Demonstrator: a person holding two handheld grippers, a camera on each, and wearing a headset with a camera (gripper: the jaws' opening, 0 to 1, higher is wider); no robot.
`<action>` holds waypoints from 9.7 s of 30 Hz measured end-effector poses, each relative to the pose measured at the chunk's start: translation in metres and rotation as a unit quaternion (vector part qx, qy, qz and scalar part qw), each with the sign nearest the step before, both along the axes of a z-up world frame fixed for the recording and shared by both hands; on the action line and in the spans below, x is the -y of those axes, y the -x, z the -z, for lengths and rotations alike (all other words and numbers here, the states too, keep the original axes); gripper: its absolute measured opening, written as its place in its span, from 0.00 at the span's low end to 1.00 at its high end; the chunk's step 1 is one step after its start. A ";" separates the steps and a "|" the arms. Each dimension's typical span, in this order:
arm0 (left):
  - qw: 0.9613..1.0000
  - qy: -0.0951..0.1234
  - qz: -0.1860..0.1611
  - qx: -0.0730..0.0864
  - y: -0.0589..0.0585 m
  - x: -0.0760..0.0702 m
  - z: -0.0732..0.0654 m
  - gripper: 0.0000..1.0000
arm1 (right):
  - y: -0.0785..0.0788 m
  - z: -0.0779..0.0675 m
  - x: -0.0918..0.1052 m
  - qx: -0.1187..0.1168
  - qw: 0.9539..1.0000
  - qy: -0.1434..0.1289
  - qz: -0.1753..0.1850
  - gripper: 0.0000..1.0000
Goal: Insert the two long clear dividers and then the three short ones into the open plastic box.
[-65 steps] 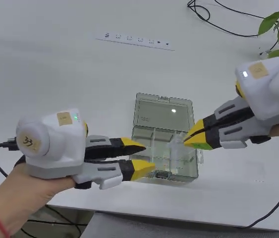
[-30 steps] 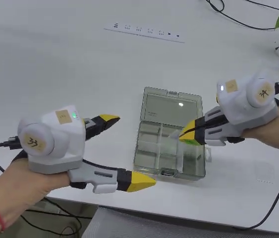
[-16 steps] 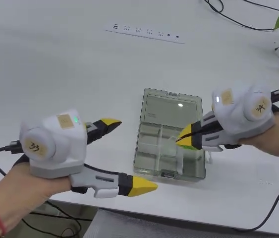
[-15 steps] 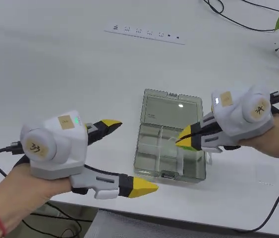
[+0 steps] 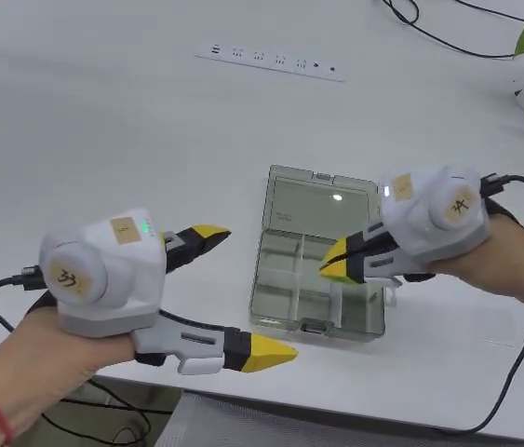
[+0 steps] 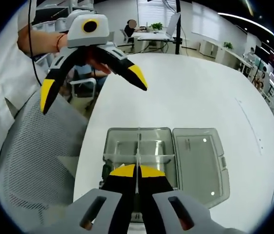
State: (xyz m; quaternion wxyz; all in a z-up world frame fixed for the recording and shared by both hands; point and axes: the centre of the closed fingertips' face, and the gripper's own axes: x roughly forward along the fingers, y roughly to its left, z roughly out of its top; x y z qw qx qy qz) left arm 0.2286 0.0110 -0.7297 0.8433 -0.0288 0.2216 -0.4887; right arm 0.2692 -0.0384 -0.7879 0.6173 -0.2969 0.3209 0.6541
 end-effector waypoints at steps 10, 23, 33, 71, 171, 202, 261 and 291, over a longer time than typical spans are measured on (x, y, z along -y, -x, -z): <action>1.000 0.000 -0.001 -0.001 0.000 -0.001 0.000 0.99 | -0.001 0.026 0.000 -0.002 0.999 0.032 -0.001 0.02; 1.000 0.002 0.004 -0.001 0.000 0.002 0.000 0.99 | 0.001 0.036 0.000 0.008 0.999 0.052 -0.007 0.02; 1.000 -0.002 0.007 -0.003 0.002 0.001 0.002 0.99 | 0.002 0.036 0.000 0.002 0.999 0.052 0.006 0.04; 1.000 -0.007 0.010 0.001 0.010 -0.010 -0.005 0.99 | 0.015 -0.010 0.144 0.022 0.991 0.051 0.120 0.45; 0.956 0.194 -0.031 -0.220 0.006 0.074 -0.051 0.17 | 0.051 -0.110 0.026 0.219 0.973 0.063 0.033 0.33; 0.960 0.199 -0.018 -0.197 0.013 0.076 -0.060 0.00 | 0.054 -0.117 0.021 0.234 0.970 0.060 0.025 0.34; 0.979 0.105 0.174 0.031 0.052 0.076 -0.085 0.00 | 0.100 -0.155 0.013 -0.073 0.994 -0.068 -0.052 0.02; 0.997 0.047 0.066 0.010 0.023 0.023 -0.043 0.52 | 0.040 -0.122 0.047 -0.014 1.000 0.002 0.005 0.02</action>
